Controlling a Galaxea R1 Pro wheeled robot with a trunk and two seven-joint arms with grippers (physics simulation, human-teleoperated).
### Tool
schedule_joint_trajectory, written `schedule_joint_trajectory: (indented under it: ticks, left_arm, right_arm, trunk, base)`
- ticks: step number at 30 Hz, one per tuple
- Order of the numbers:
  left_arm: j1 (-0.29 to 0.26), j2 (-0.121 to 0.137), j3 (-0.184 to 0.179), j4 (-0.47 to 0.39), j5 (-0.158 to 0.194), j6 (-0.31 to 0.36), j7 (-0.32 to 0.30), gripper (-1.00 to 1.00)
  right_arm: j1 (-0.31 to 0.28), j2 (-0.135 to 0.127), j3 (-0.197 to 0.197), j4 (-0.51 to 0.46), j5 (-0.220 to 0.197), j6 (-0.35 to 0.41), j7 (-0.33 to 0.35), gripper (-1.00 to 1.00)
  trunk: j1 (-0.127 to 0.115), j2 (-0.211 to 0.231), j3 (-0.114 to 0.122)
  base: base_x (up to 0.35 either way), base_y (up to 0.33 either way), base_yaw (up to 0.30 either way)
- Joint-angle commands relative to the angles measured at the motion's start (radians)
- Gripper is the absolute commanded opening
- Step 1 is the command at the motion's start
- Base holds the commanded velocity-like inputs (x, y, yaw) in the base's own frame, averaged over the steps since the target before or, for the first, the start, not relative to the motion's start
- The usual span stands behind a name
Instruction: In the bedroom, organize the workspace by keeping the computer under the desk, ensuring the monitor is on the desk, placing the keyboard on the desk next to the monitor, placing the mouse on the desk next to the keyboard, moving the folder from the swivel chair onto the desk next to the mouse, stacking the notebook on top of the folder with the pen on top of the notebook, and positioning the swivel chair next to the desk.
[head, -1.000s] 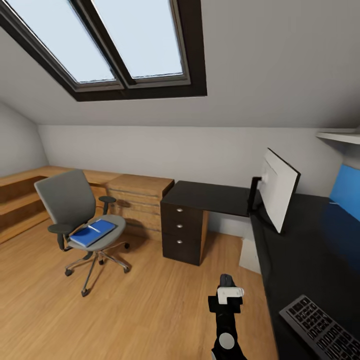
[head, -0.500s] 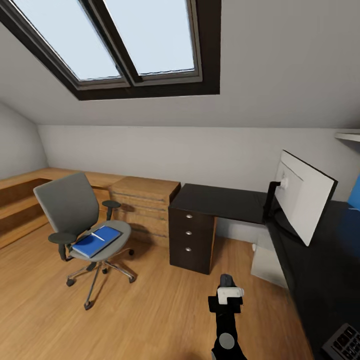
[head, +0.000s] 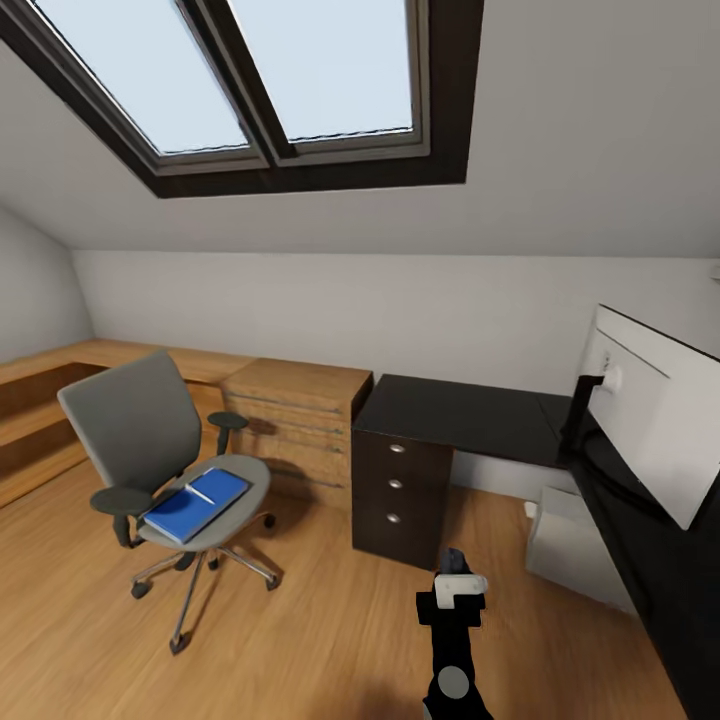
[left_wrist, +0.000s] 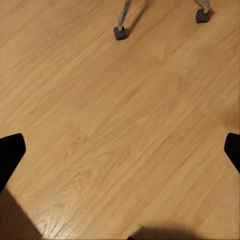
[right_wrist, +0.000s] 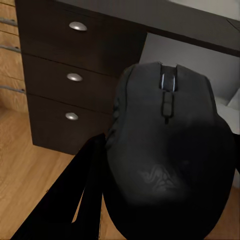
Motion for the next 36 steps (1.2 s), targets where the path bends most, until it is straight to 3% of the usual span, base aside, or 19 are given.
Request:
schedule_joint_trajectory:
  ticks: [1, 5, 19, 36]
  left_arm:
    - [0.000, 0.000, 0.000, -0.001, 0.010, -0.001, 0.001, 1.00]
    - [0.000, -0.001, 0.000, -0.001, 0.009, 0.000, 0.001, 1.00]
    - [0.000, -0.001, 0.000, -0.001, 0.008, -0.002, 0.000, 1.00]
    - [0.000, 0.001, 0.000, -0.001, 0.010, -0.002, -0.002, 1.00]
  right_arm:
    - [-0.001, 0.000, 0.001, 0.001, 0.003, -0.001, -0.004, -1.00]
    - [-0.001, 0.000, 0.001, 0.001, 0.003, -0.001, -0.004, -1.00]
    - [-0.001, 0.000, -0.001, 0.003, 0.003, -0.034, -0.004, -1.00]
    - [-0.001, 0.000, 0.000, 0.037, 0.005, -0.043, -0.004, -1.00]
  trunk:
    - [0.001, -0.001, -0.001]
    - [0.001, -0.001, -0.001]
    - [-0.053, 0.097, 0.043]
    - [-0.118, 0.216, 0.096]
  base:
    - [0.312, 0.152, 0.000]
    - [0.322, 0.080, 0.000]
    - [0.312, -0.142, 0.000]
    - [0.330, -0.007, 0.000]
